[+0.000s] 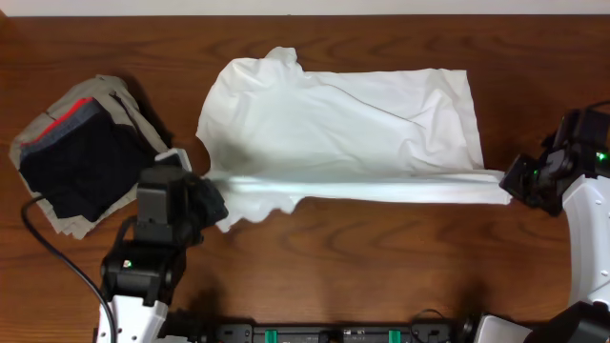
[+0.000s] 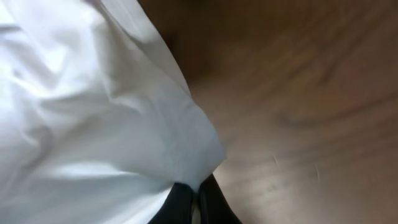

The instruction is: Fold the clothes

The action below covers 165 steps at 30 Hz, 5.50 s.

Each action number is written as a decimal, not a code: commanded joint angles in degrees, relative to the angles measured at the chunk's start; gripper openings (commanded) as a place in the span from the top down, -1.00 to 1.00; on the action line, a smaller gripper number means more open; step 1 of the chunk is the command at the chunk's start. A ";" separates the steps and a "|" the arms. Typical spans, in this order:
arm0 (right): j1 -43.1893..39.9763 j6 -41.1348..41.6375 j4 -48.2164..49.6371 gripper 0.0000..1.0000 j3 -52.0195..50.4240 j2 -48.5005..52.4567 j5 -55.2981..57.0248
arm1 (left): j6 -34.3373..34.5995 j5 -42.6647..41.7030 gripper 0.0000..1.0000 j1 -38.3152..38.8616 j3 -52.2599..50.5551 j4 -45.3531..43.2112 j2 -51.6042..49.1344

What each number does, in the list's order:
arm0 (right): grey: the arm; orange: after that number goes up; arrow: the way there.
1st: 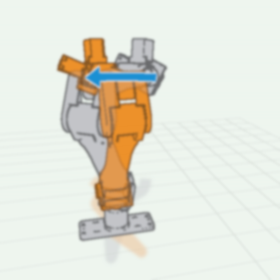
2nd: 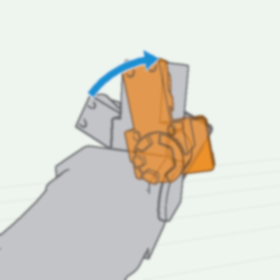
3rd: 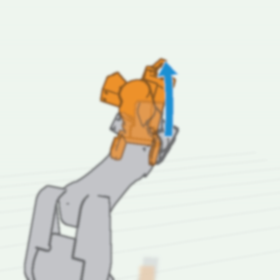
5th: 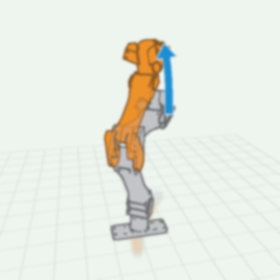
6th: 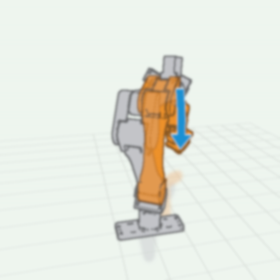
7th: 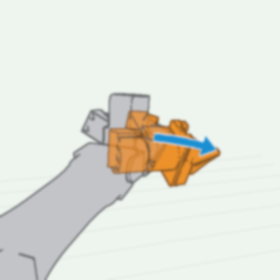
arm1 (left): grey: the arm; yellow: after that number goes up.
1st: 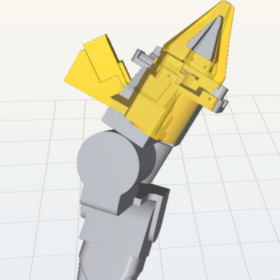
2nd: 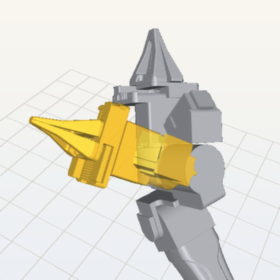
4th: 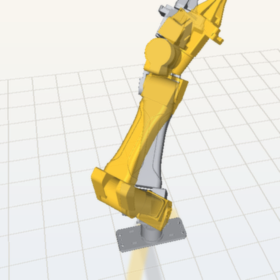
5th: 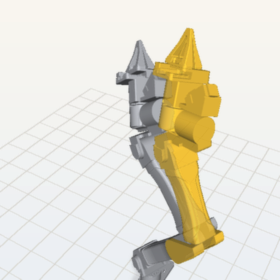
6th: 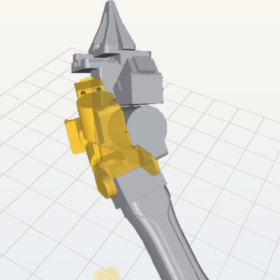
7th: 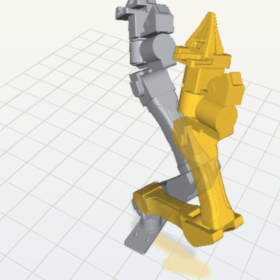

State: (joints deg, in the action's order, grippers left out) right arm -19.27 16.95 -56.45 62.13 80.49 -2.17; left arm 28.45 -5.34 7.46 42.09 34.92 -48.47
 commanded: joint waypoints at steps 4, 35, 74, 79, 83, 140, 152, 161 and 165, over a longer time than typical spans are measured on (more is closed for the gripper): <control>-0.15 1.29 3.93 0.97 0.11 1.03 -1.29 | -0.11 2.36 0.88 -0.55 1.01 -6.82 -8.22; 7.67 2.95 34.62 0.97 0.11 28.11 2.14 | -2.60 5.51 0.74 -0.55 1.01 -42.64 -45.00; 7.54 4.52 27.23 0.60 -12.90 28.52 9.70 | -9.77 7.58 -0.20 -3.43 1.01 -21.03 -50.36; 7.56 5.92 26.36 0.71 -15.34 28.52 9.22 | -10.88 7.56 -0.29 -5.70 1.01 -23.91 -50.36; 7.56 9.79 22.95 0.75 -16.09 28.52 9.27 | -10.88 7.54 -0.31 -6.27 1.01 -27.19 -50.38; 7.56 11.69 20.46 0.67 -16.20 28.52 9.25 | -7.52 -16.98 0.88 -6.27 -1.27 -1.18 -39.52; 7.56 11.69 20.48 0.66 -16.20 28.52 9.22 | -8.41 -25.16 0.88 -6.27 0.26 -10.01 -25.35; 7.56 11.67 20.44 0.67 -16.20 28.52 9.03 | -7.32 -19.02 0.88 -6.27 0.26 -26.97 -28.55; 7.56 11.69 20.46 0.66 -16.20 28.52 8.79 | -7.37 -18.97 0.88 -6.27 0.26 -28.79 -31.98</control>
State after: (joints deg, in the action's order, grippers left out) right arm -12.19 29.47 -32.71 53.54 101.51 3.18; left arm 21.02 -25.67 1.28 41.50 6.66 -78.35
